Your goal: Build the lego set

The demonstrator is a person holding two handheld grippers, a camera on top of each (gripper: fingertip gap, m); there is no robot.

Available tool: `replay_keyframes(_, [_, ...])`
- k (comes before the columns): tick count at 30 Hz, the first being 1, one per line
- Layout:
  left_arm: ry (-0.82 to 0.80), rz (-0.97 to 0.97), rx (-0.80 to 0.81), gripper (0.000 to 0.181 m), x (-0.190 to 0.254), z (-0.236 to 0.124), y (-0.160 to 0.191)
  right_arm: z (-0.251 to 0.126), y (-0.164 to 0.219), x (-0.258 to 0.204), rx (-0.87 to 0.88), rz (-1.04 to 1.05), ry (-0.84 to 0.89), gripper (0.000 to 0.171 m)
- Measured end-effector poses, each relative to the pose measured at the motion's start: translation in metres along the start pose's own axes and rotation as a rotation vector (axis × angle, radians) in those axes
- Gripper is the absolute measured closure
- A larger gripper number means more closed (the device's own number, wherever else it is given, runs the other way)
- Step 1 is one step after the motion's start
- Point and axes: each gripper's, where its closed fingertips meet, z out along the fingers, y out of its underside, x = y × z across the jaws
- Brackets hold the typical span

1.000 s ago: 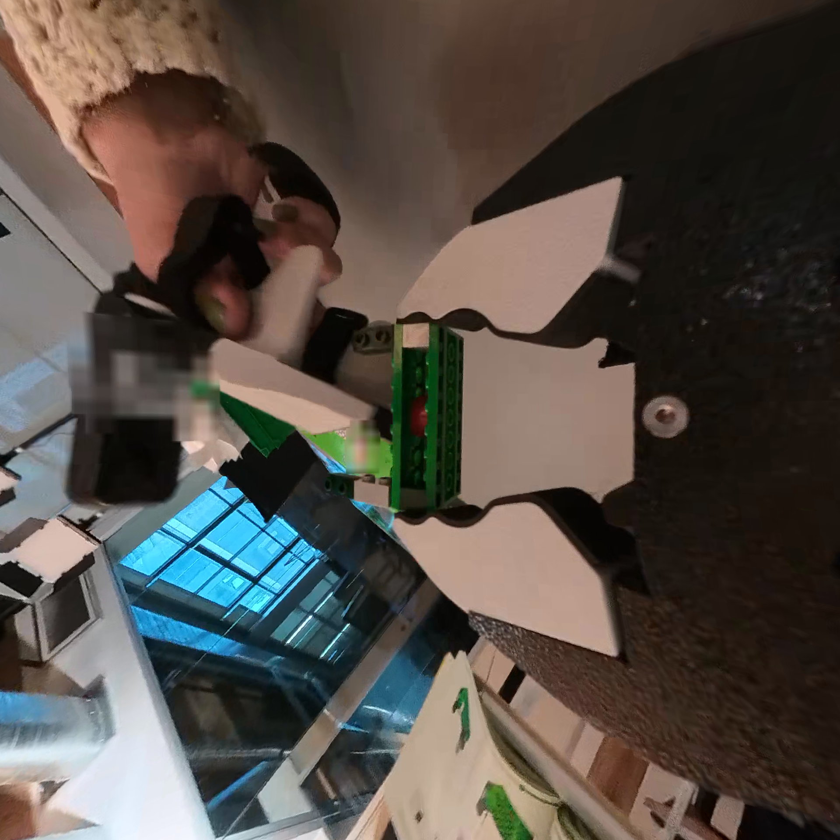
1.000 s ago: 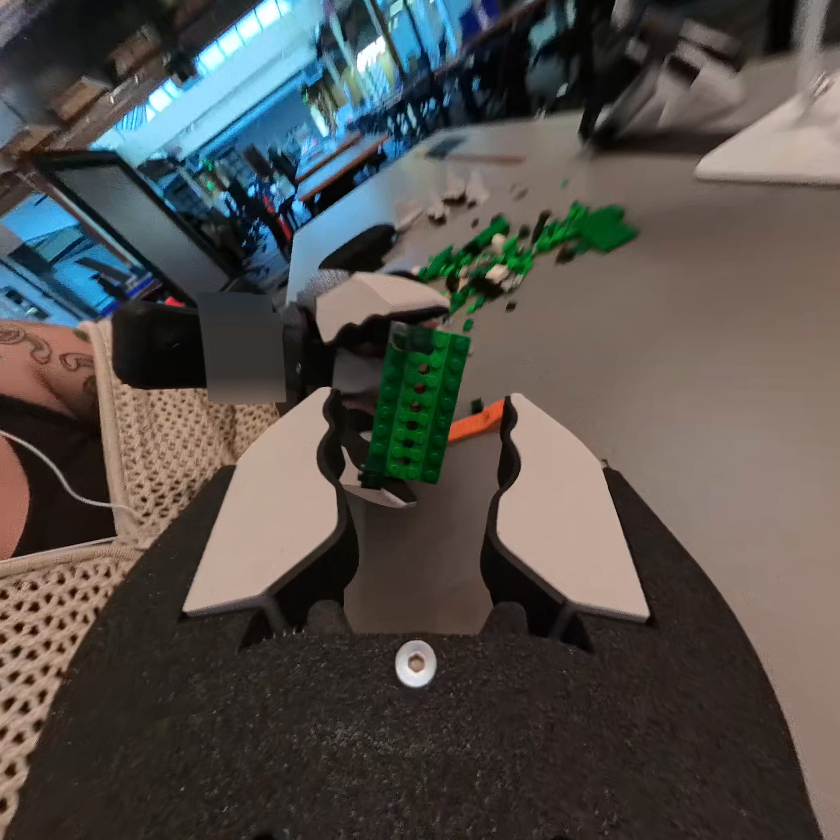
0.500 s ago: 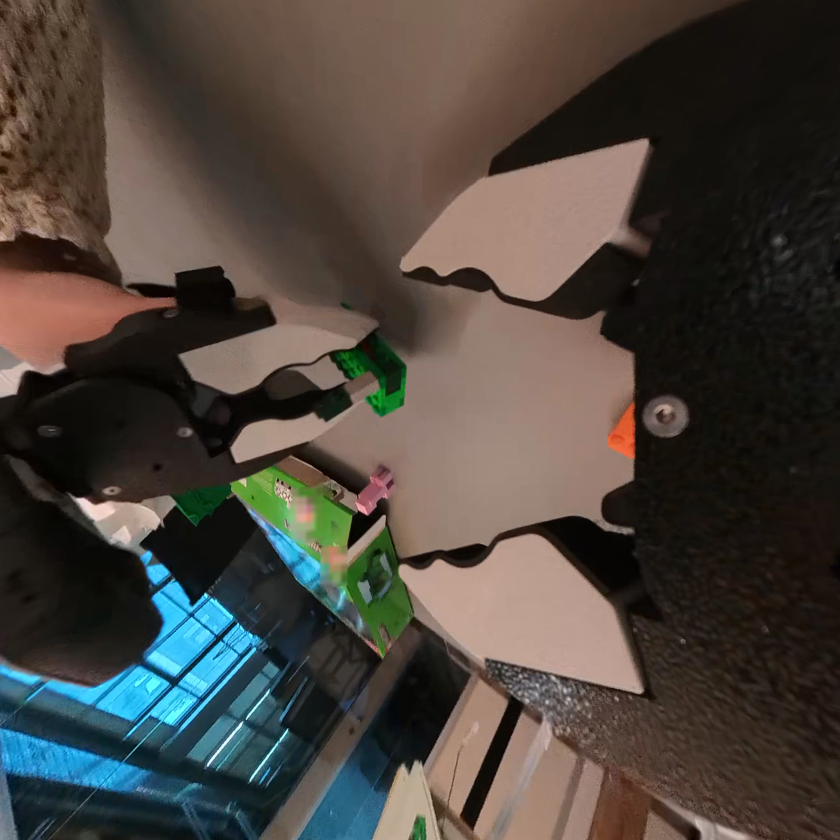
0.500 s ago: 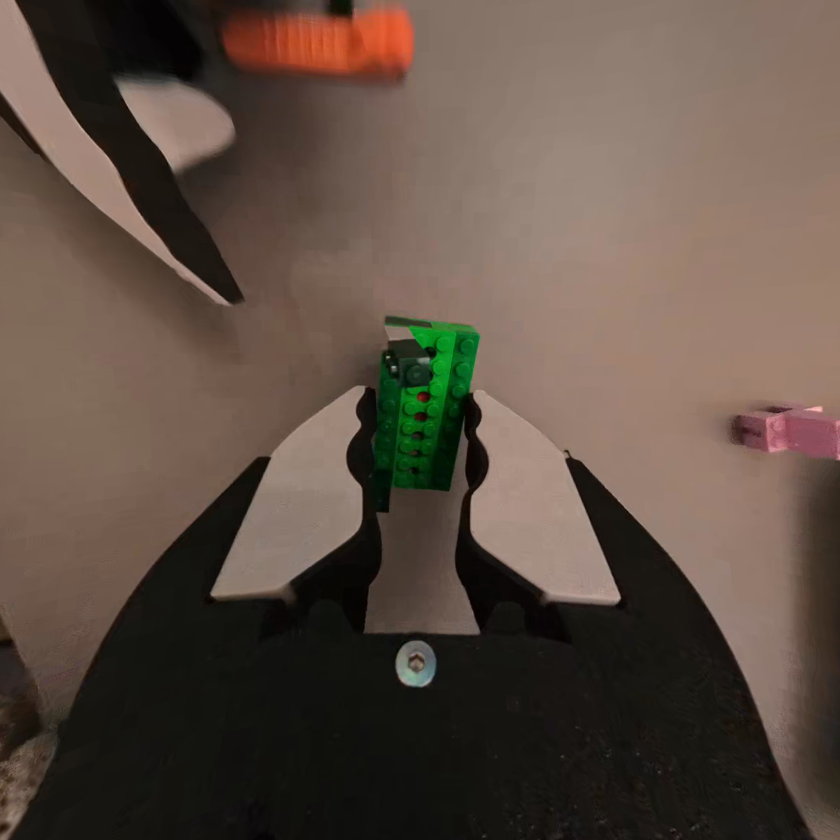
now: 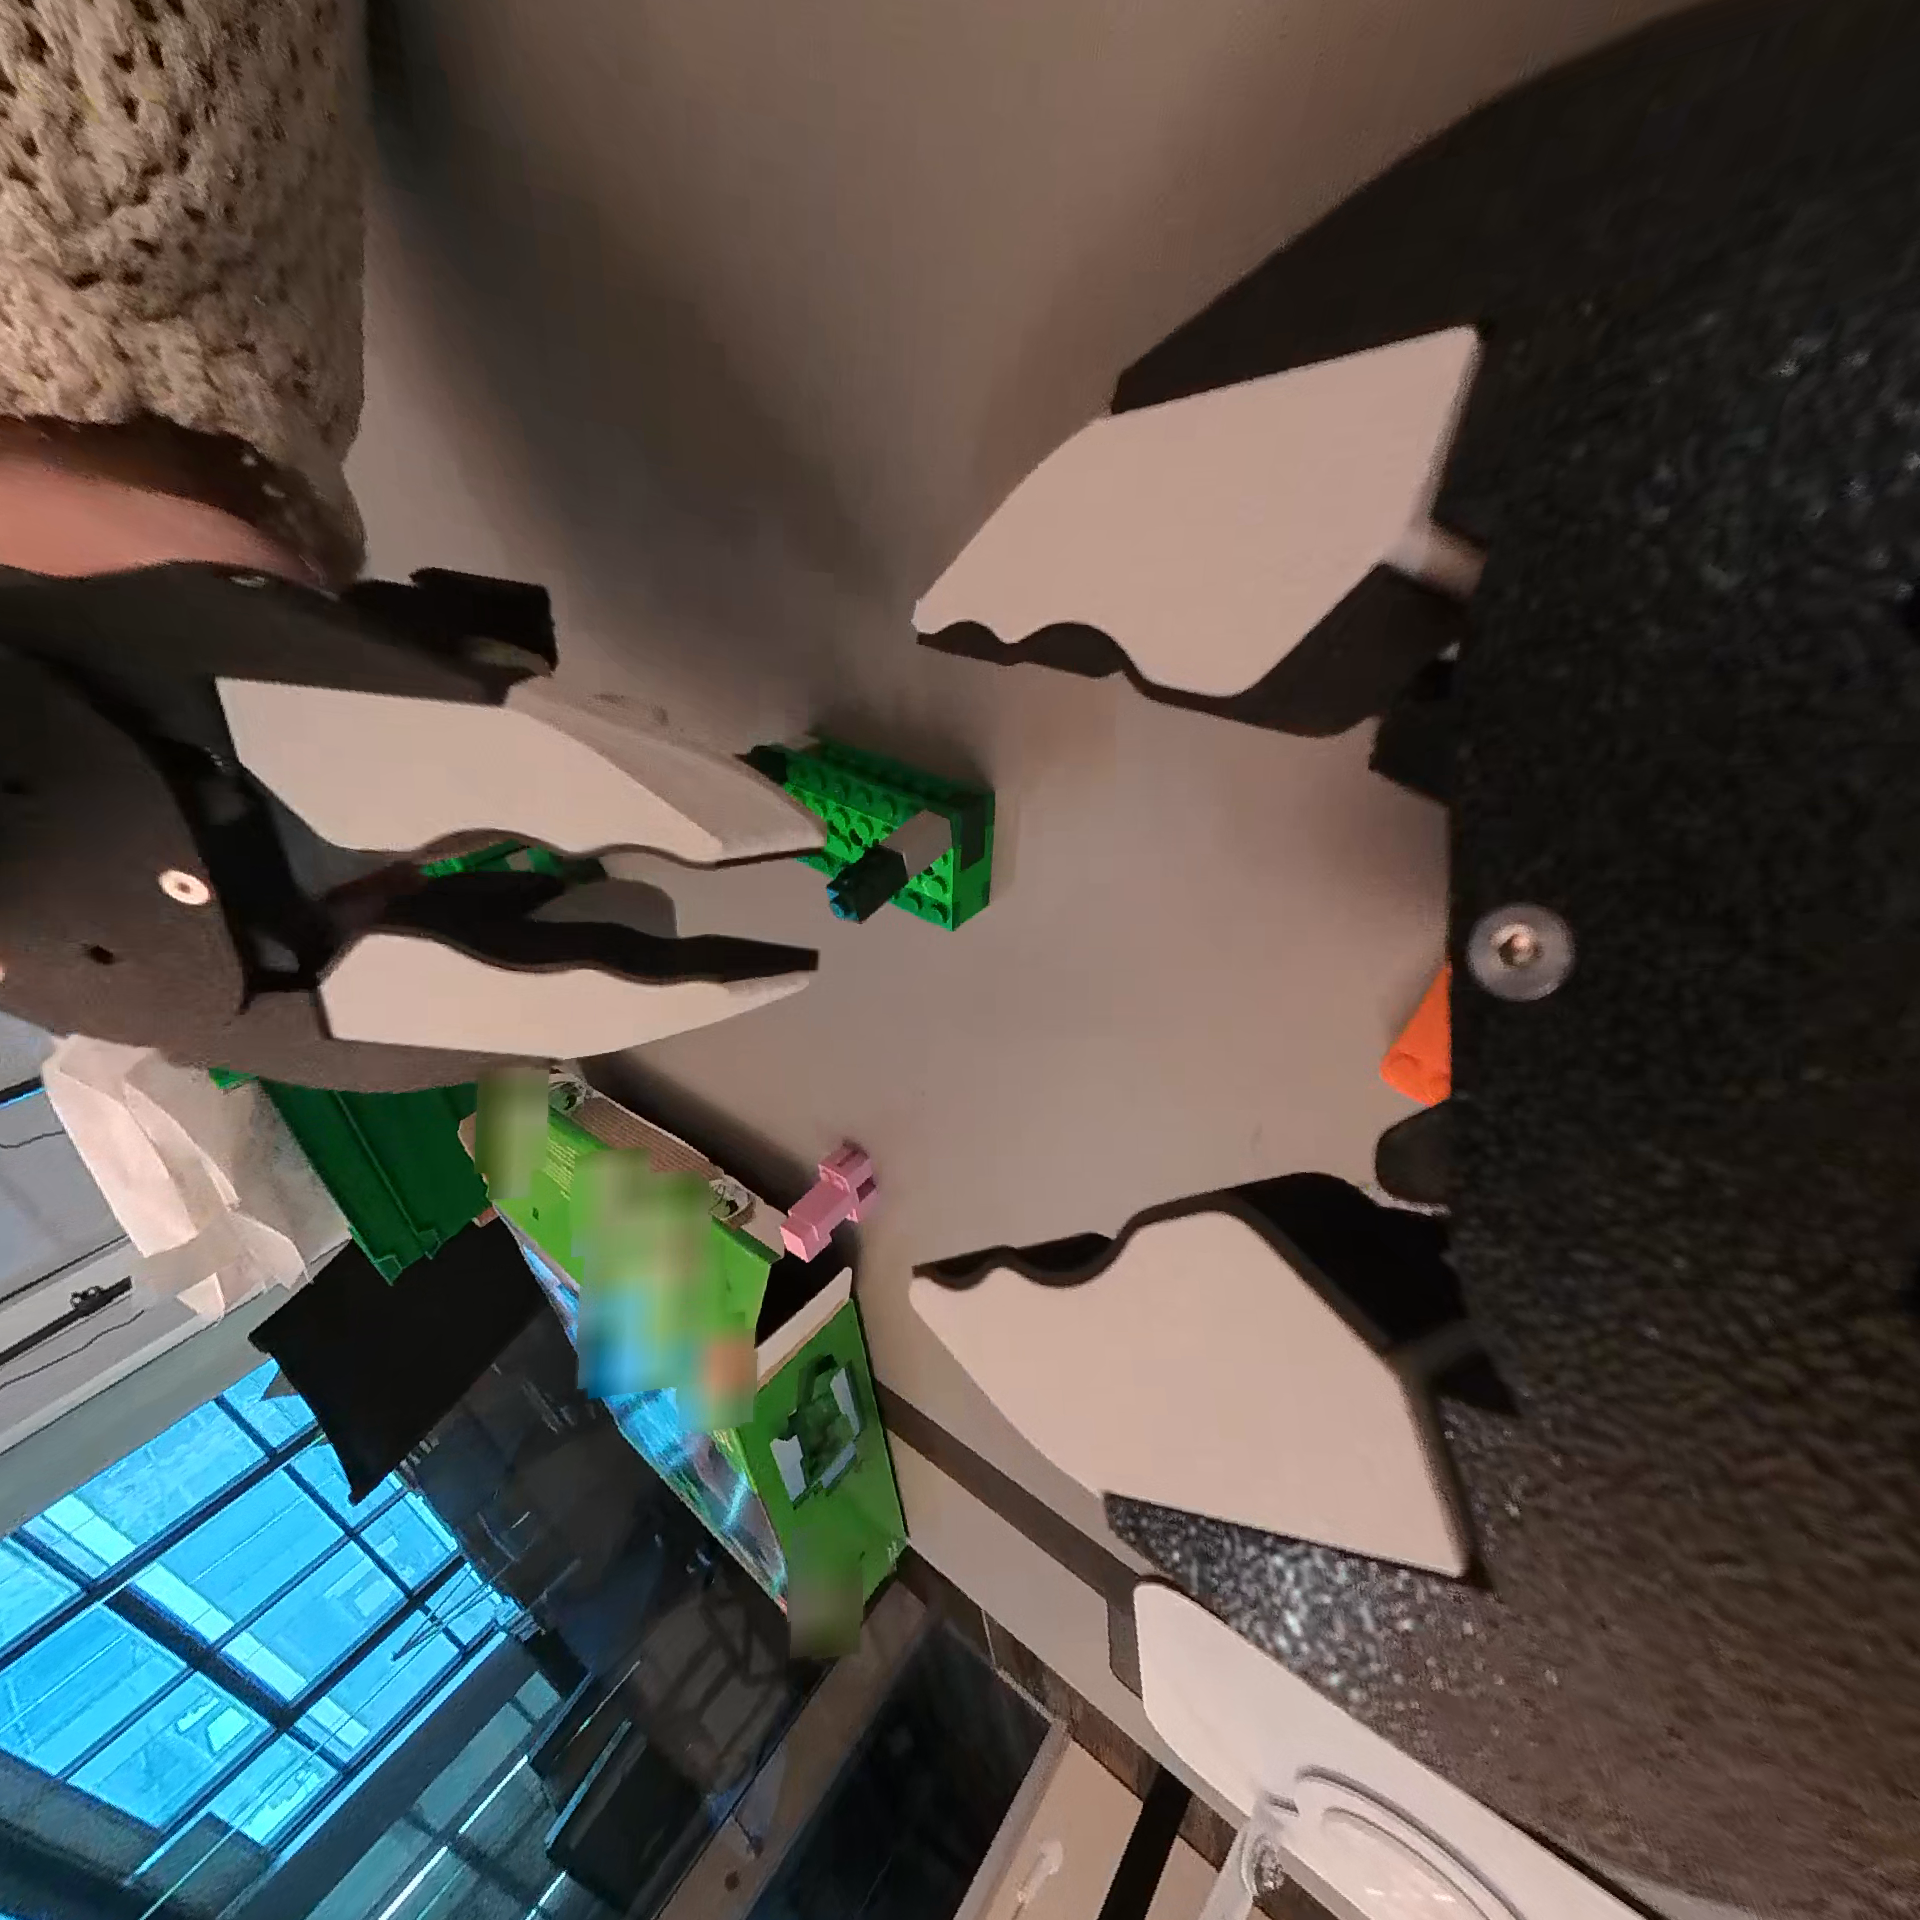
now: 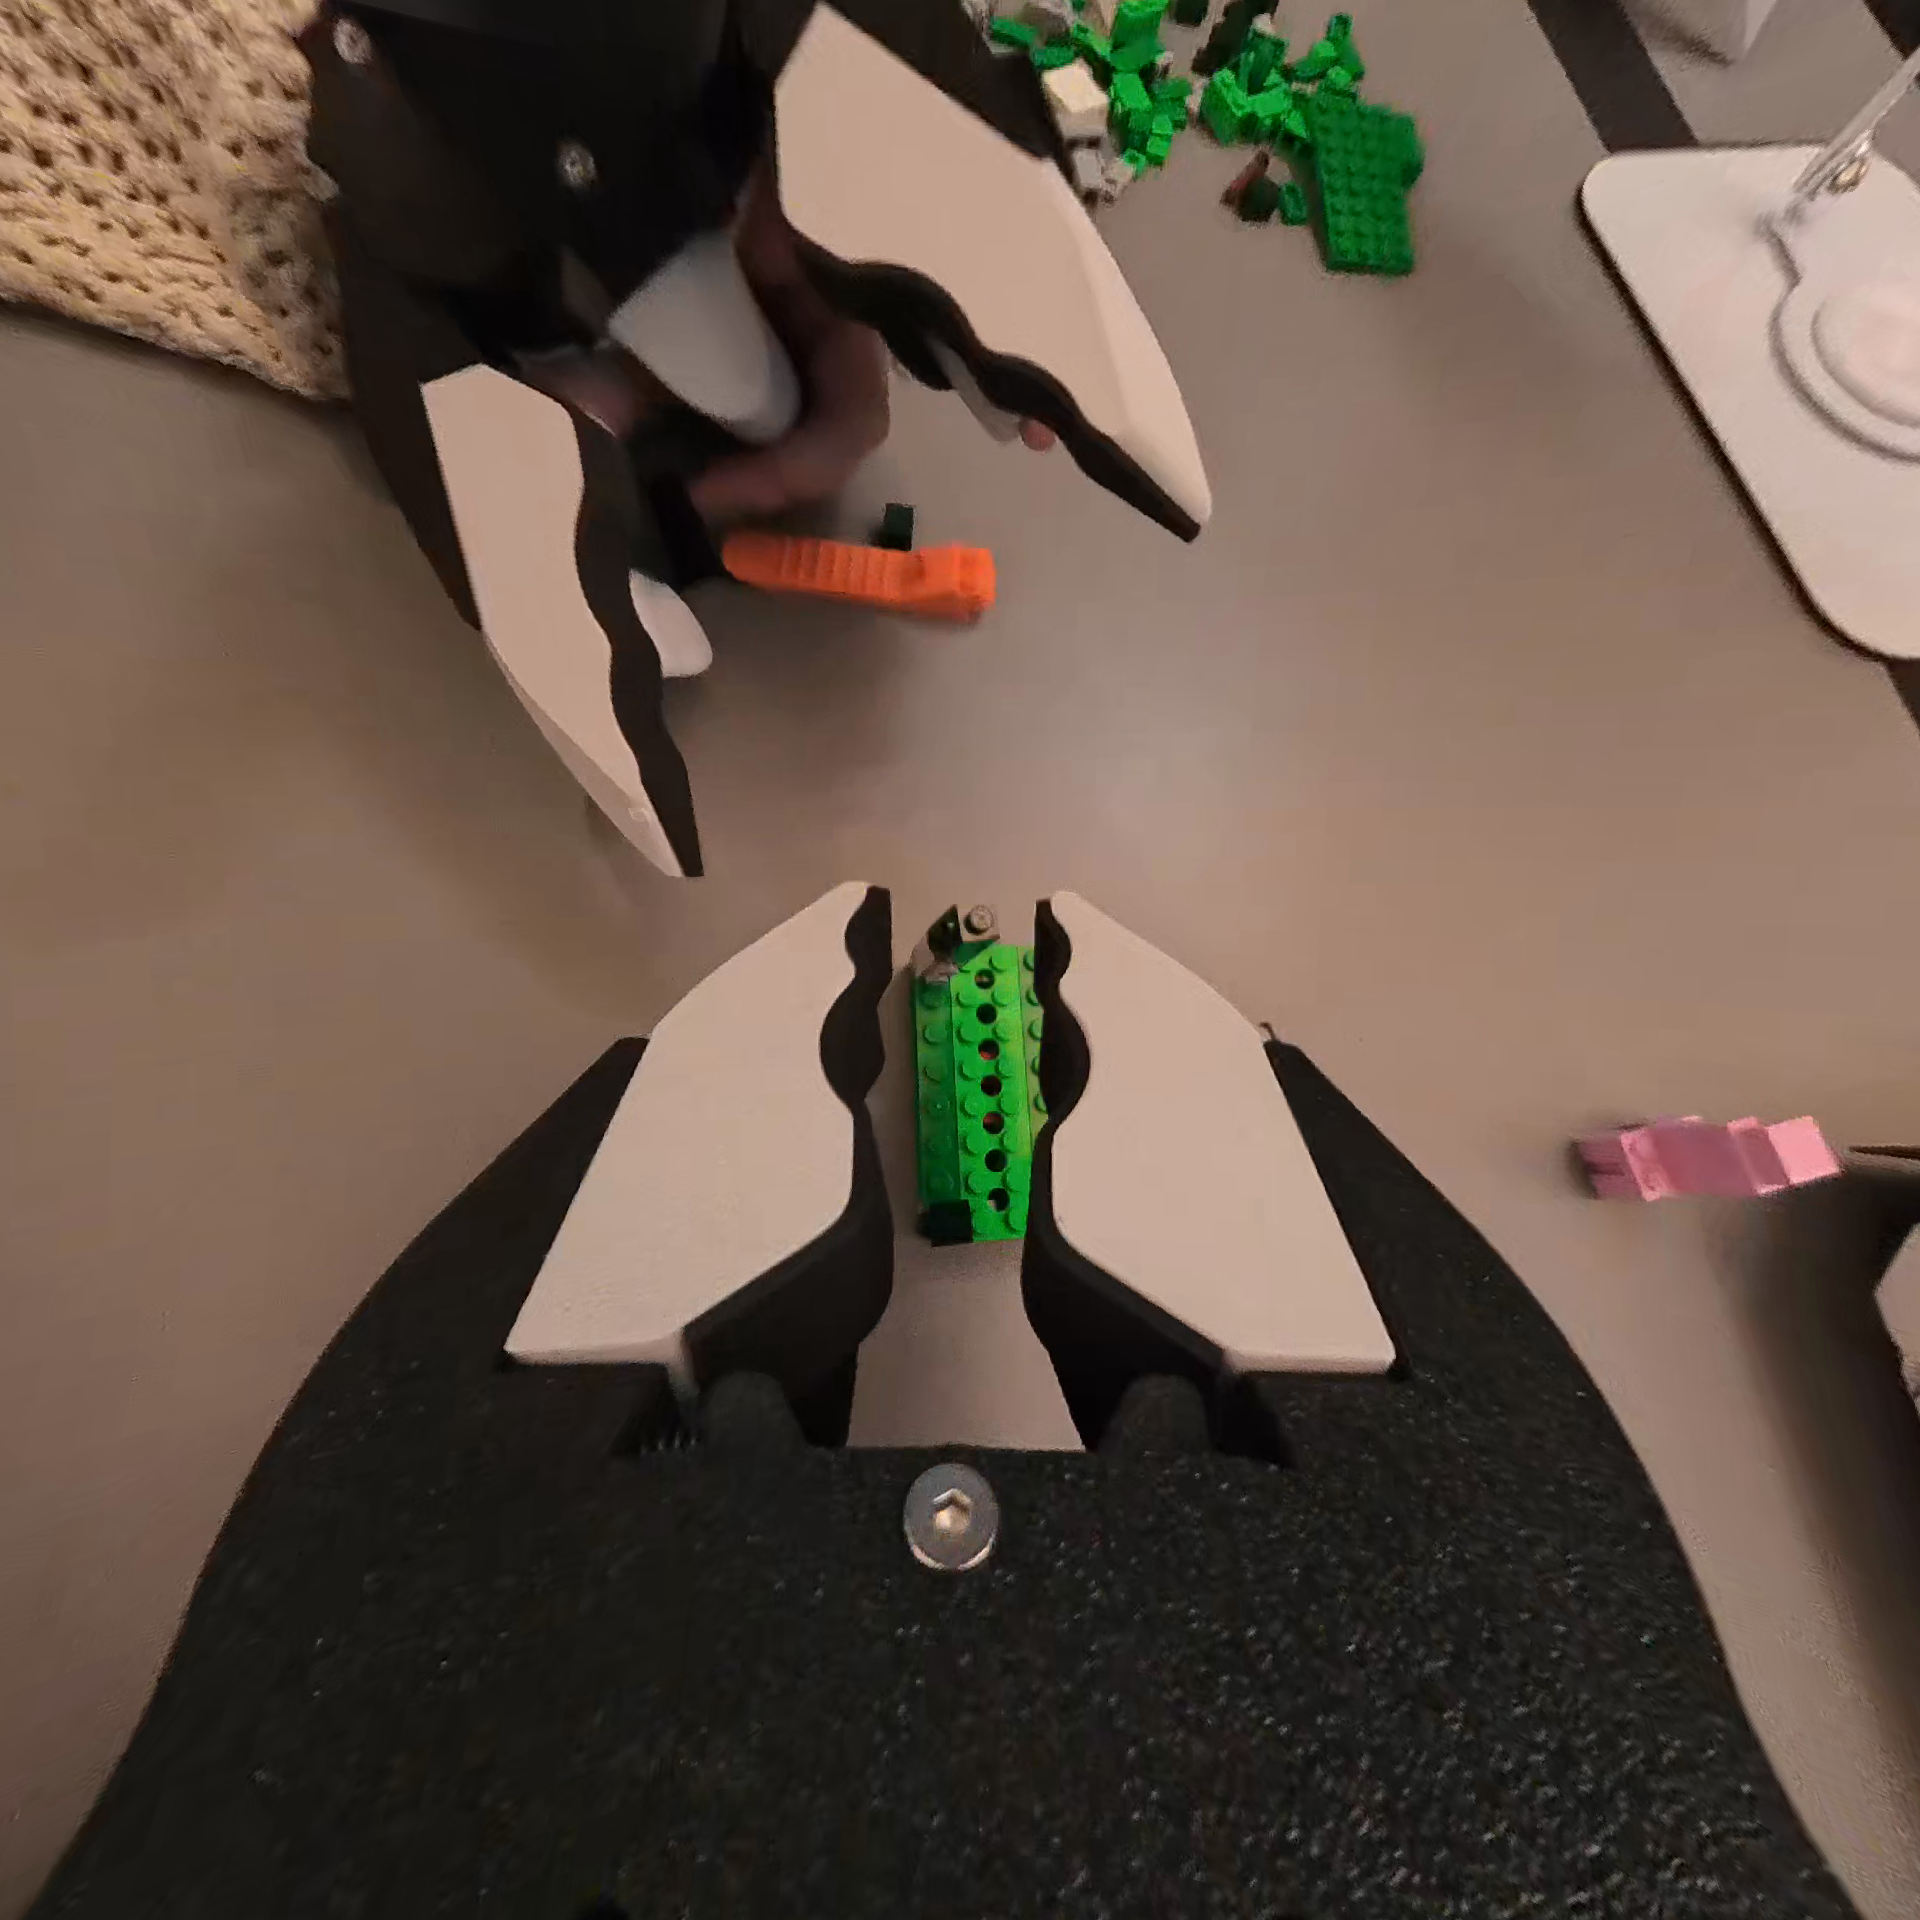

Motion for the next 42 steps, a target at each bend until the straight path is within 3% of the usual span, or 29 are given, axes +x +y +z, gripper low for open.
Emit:
replay_keyframes(7, [0.007,0.012,-0.001,0.078,0.002,0.000,0.000,0.017,0.017,0.001,-0.059,0.044,-0.033,0.151])
replay_keyframes(21, [0.016,0.031,-0.011,0.082,0.005,0.001,0.001,0.021,0.022,-0.006,-0.220,-0.058,-0.043,0.162])
replay_keyframes(27, [0.021,0.040,-0.012,0.082,0.007,0.001,0.001,0.022,0.023,-0.003,-0.207,0.045,-0.101,0.162])
replay_keyframes(33, [0.026,0.034,-0.014,0.082,0.007,0.001,0.001,0.017,0.038,0.010,-0.226,0.048,-0.062,0.119])
replay_keyframes(35, [0.029,0.033,-0.013,0.082,0.007,0.002,0.001,0.019,0.050,0.013,-0.304,0.035,-0.057,0.118])
replay_keyframes(39, [0.038,-0.006,-0.002,0.082,0.005,0.000,-0.001,0.022,0.054,0.010,-0.346,0.050,-0.117,0.136])
replay_keyframes(42, [0.065,-0.104,-0.019,0.086,0.001,-0.001,0.002,0.020,0.026,0.005,-0.152,0.073,-0.174,0.137])
